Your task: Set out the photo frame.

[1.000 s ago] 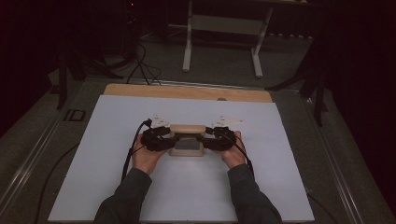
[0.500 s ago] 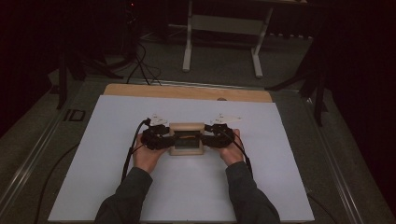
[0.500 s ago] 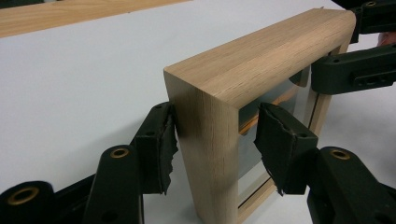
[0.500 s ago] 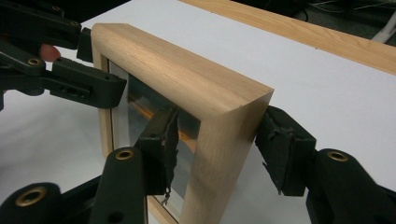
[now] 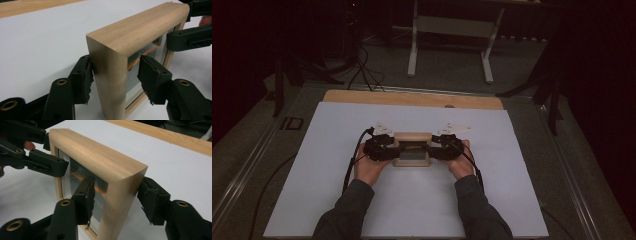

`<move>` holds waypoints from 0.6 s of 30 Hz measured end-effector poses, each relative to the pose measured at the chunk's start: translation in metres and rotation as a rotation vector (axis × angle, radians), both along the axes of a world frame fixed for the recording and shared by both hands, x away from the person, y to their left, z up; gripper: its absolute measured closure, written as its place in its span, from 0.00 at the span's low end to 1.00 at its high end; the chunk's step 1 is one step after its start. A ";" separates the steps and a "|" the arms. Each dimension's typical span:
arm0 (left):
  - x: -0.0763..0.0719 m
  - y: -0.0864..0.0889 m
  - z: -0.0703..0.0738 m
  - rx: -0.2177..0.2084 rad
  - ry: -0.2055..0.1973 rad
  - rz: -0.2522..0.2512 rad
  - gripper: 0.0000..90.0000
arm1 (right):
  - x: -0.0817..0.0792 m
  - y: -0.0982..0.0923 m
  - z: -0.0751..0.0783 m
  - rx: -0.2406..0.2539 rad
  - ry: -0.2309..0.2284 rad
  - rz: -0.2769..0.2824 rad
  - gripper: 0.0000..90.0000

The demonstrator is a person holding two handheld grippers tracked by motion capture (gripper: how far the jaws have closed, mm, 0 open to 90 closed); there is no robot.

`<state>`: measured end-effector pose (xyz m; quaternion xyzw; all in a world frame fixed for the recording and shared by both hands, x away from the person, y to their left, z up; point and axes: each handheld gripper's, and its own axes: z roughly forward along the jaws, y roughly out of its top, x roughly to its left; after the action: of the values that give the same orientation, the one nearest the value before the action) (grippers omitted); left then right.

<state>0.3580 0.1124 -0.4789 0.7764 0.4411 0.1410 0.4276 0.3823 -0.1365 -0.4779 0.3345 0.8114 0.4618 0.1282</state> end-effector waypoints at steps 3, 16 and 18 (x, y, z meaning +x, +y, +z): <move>0.000 -0.001 -0.001 0.003 0.008 -0.010 0.44 | 0.000 0.000 -0.001 0.001 0.008 0.006 0.46; -0.005 0.004 0.004 0.007 0.010 -0.008 0.39 | -0.003 -0.003 0.002 0.002 0.011 0.002 0.38; -0.007 0.007 0.006 0.005 0.006 -0.007 0.39 | -0.005 -0.005 0.003 0.000 0.006 0.002 0.38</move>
<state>0.3515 0.1189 -0.4733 0.7794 0.4392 0.1383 0.4248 0.3777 -0.1414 -0.4747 0.3350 0.8122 0.4609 0.1250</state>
